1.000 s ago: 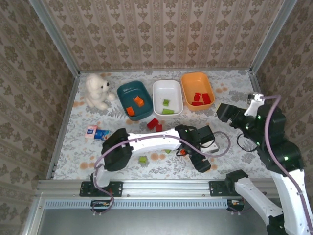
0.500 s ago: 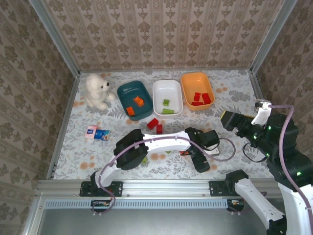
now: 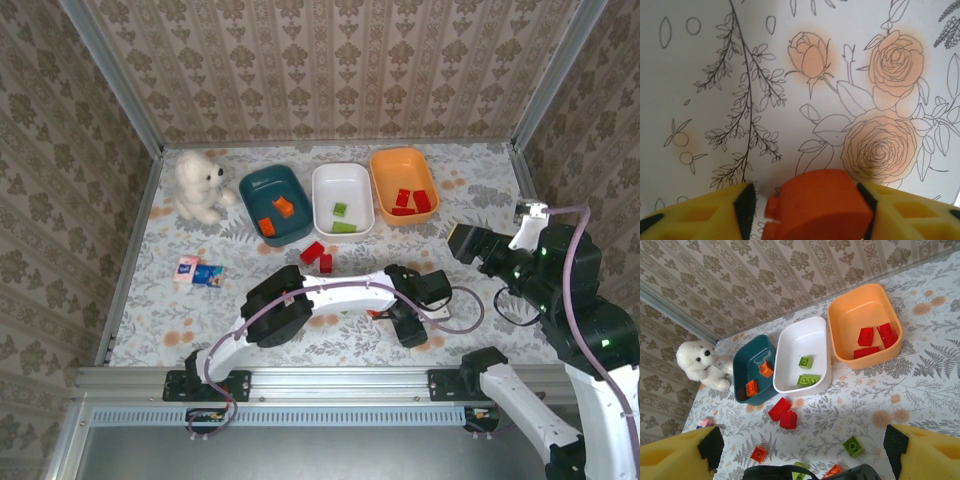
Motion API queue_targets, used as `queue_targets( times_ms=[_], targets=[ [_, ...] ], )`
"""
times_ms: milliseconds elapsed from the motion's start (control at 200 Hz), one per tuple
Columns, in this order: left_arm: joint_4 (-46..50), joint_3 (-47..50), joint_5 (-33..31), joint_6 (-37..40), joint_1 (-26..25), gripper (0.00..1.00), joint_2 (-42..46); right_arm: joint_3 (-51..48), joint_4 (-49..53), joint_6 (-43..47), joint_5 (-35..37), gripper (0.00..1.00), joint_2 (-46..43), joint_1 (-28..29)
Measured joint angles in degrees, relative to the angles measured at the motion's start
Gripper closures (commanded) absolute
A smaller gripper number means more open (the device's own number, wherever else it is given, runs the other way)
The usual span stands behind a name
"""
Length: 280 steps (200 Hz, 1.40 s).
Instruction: Sort the legos into containers by color
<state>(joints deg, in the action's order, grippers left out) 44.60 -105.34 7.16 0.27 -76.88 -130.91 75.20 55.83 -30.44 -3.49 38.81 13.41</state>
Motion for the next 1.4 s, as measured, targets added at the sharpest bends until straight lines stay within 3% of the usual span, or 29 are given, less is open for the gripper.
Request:
queue_targets(
  times_ms=[80, 230, 590, 760, 935, 1140, 1290, 1400],
  targets=[
    [-0.02, 0.02, 0.07, 0.11, -0.04, 0.55, 0.0, 0.0, 0.02, 0.0, 0.0, 0.14, 0.61, 0.0],
    [-0.2, -0.15, 0.09, -0.07, -0.07, 0.79, -0.02, 0.0, 0.0, 0.02, -0.02, 0.14, 1.88, 0.0],
    [-0.44, -0.31, -0.79, -1.7, 0.26, 0.82, 0.02, 0.02, -0.09, 0.24, -0.5, 0.14, 3.3, 0.0],
    [-0.31, -0.28, -1.33, -5.75, 3.19, 0.83, 1.84, 1.9, -0.24, 0.87, -1.79, 0.14, 4.96, 0.0],
    [-0.85, 1.18, -1.49, -10.62, 11.78, 0.83, 11.45, 5.9, -1.27, 2.21, -3.37, 0.14, 7.19, 0.0],
    [-1.49, 4.94, -1.75, -14.32, 26.75, 0.84, 24.24, 6.05, -4.33, 2.84, -6.93, 0.16, 10.36, 0.0],
    [-0.81, 8.57, -1.86, -15.21, 36.98, 0.85, 26.29, 3.74, -6.49, 2.8, -9.73, 0.17, 14.36, 1.27],
    [0.24, 11.5, -1.66, -16.2, 43.36, 0.85, 25.35, 2.19, -7.02, 3.13, -10.58, 0.17, 19.45, 6.47]
  ],
)
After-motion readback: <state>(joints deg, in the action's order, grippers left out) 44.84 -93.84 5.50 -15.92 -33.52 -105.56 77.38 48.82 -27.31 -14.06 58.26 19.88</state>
